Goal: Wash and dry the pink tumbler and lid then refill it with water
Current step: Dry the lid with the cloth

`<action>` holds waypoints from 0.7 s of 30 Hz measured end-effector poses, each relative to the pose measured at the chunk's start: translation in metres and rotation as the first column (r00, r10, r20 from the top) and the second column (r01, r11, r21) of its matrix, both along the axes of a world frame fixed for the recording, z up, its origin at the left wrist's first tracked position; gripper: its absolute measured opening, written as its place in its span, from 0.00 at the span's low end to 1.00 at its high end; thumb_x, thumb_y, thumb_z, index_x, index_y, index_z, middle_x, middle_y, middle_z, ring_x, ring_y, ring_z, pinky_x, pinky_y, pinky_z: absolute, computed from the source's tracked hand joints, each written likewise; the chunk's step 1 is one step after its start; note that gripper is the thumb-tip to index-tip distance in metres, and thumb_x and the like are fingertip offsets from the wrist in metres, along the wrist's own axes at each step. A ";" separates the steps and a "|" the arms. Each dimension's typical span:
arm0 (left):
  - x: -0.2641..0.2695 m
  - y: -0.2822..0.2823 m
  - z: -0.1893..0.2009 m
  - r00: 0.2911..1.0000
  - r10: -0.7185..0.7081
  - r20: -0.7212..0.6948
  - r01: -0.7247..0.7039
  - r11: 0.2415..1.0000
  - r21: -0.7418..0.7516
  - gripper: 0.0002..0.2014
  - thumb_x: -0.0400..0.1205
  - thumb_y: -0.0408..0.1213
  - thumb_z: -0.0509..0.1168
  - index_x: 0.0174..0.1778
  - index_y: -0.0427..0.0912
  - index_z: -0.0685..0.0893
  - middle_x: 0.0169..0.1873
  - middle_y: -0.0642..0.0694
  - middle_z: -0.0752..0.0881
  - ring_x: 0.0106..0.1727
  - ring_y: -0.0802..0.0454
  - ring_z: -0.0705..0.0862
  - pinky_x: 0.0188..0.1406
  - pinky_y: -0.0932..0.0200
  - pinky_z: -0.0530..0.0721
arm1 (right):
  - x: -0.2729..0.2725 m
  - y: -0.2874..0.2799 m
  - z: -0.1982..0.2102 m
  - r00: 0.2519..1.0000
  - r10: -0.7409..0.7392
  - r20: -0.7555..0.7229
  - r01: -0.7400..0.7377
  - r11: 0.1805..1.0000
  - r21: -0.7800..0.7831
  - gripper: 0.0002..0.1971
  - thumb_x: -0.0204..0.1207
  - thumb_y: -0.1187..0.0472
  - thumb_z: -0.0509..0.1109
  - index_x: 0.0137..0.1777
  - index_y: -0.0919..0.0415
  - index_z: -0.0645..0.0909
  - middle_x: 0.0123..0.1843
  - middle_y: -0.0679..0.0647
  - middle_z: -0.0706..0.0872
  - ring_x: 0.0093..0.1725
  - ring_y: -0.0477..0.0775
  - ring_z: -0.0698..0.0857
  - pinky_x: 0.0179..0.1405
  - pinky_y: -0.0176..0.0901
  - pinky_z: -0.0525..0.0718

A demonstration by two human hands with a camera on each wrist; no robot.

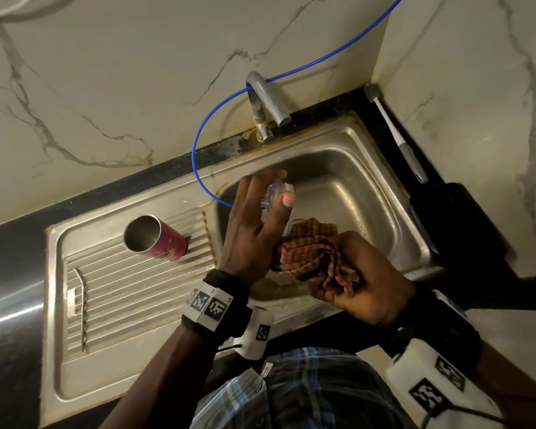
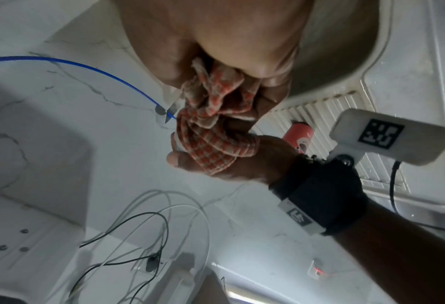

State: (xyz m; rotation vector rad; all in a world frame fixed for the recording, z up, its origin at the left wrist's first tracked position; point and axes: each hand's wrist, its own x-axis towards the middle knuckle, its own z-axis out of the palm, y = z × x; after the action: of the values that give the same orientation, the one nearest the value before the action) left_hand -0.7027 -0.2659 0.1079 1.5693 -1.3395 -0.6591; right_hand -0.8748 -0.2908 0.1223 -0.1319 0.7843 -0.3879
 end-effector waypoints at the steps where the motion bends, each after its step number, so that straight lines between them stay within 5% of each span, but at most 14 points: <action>1: 0.000 0.000 0.000 1.000 -0.008 0.009 0.008 1.000 0.015 0.17 0.89 0.60 0.58 0.72 0.61 0.79 0.63 0.56 0.79 0.66 0.56 0.82 0.59 0.51 0.84 | 0.000 0.002 0.001 1.000 -0.012 -0.013 0.012 1.000 -0.008 0.11 0.72 0.63 0.67 0.42 0.64 0.91 0.44 0.58 0.92 0.36 0.51 0.90 0.30 0.38 0.86; 3: -0.001 0.001 -0.001 1.000 -0.019 0.009 0.018 0.999 0.048 0.19 0.88 0.60 0.58 0.72 0.59 0.79 0.65 0.53 0.78 0.67 0.60 0.80 0.60 0.58 0.79 | -0.002 0.006 0.003 0.999 -0.023 -0.036 0.022 0.999 -0.035 0.12 0.71 0.64 0.66 0.39 0.65 0.92 0.43 0.58 0.92 0.37 0.50 0.89 0.34 0.37 0.83; 6: -0.001 0.004 -0.003 1.000 0.012 -0.005 -0.012 0.994 0.105 0.20 0.86 0.64 0.59 0.69 0.59 0.79 0.66 0.51 0.77 0.66 0.61 0.79 0.57 0.63 0.79 | -0.007 0.012 0.008 0.997 -0.070 -0.040 0.064 0.987 -0.146 0.16 0.78 0.69 0.63 0.36 0.65 0.92 0.39 0.59 0.92 0.32 0.51 0.91 0.27 0.37 0.86; 8: 0.000 0.007 -0.004 0.996 0.054 -0.064 -0.044 0.987 0.155 0.19 0.83 0.64 0.61 0.64 0.59 0.80 0.64 0.51 0.78 0.63 0.62 0.81 0.59 0.64 0.81 | -0.008 0.011 0.016 0.986 -0.166 -0.024 0.153 0.947 -0.284 0.12 0.80 0.71 0.64 0.45 0.67 0.91 0.44 0.64 0.93 0.39 0.57 0.94 0.33 0.43 0.91; 12: -0.011 0.012 -0.009 0.943 0.087 -0.320 -0.013 0.974 0.227 0.16 0.85 0.62 0.63 0.60 0.57 0.83 0.63 0.46 0.85 0.68 0.37 0.85 0.66 0.24 0.85 | -0.004 0.000 0.027 0.926 -0.341 -0.165 0.160 0.746 -0.647 0.08 0.77 0.66 0.77 0.55 0.60 0.91 0.54 0.62 0.94 0.54 0.63 0.94 0.57 0.59 0.92; 17: -0.021 0.008 -0.010 0.904 0.209 -0.373 -0.103 0.954 0.283 0.42 0.82 0.83 0.52 0.76 0.55 0.82 0.76 0.42 0.85 0.80 0.40 0.82 0.80 0.28 0.78 | 0.010 0.004 0.026 0.865 -0.395 -0.311 -0.079 0.505 -0.860 0.08 0.78 0.66 0.79 0.52 0.53 0.91 0.45 0.47 0.96 0.47 0.48 0.95 0.46 0.41 0.92; 21: -0.012 0.009 -0.007 0.893 0.281 -0.352 -0.174 0.936 0.307 0.52 0.79 0.86 0.49 0.83 0.44 0.72 0.82 0.34 0.78 0.84 0.34 0.77 0.83 0.25 0.75 | 0.011 0.020 0.021 0.855 -0.339 -0.391 -0.193 0.492 -0.849 0.09 0.76 0.62 0.82 0.54 0.50 0.93 0.48 0.46 0.96 0.49 0.47 0.95 0.53 0.53 0.93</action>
State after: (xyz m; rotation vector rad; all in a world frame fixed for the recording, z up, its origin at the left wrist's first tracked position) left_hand -0.7149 -0.2568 0.1009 1.6669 -0.7744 -0.9769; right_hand -0.8634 -0.2712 0.1434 -1.2490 1.0660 -0.8523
